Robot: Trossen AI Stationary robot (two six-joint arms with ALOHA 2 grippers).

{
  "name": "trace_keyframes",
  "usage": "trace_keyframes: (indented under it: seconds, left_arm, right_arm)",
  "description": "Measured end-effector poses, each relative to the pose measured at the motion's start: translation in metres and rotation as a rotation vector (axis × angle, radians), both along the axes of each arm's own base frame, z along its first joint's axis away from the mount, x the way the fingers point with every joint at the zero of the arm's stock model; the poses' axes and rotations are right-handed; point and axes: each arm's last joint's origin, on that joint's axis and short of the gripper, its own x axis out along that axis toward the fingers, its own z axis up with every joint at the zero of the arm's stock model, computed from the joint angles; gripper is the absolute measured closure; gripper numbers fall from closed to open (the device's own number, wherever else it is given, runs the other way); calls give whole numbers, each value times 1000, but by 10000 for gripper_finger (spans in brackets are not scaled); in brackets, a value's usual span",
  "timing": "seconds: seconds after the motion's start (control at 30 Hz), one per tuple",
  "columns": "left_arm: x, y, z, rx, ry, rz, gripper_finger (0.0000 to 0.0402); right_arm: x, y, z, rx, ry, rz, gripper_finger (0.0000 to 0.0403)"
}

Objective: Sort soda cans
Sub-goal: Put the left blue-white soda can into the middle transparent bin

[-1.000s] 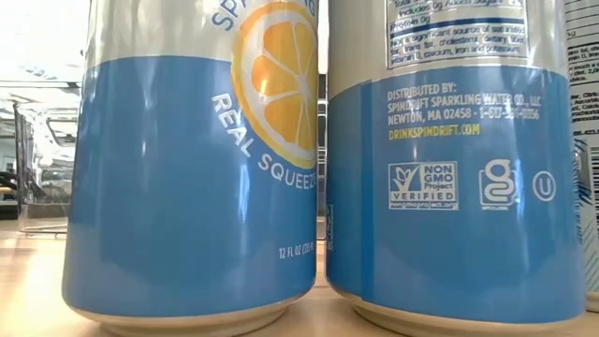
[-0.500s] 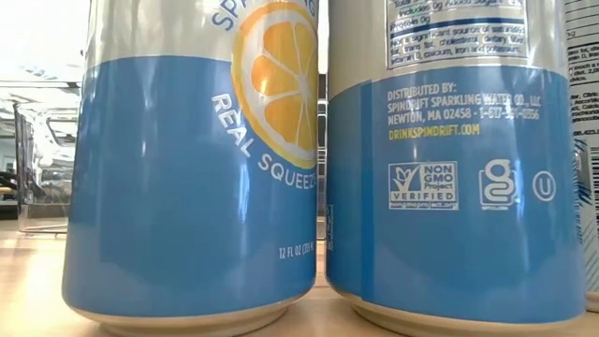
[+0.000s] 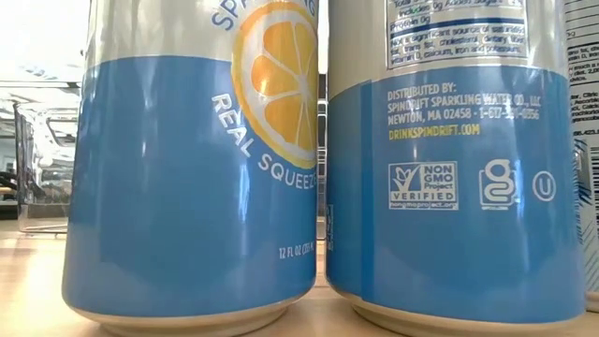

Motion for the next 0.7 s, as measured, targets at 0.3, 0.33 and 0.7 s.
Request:
trace_keyframes:
  seconds: [0.3,0.33,0.7]
  left_arm:
    - [0,0,0,3,-4,4,41]
    - [0,0,0,3,-4,4,41]
    - [0,1,0,14,-13,12,41]
  right_arm:
    - [9,-18,0,32,8,-73,8]
    - [10,-20,0,39,10,-83,9]
    - [5,-18,-3,14,62,8,11]
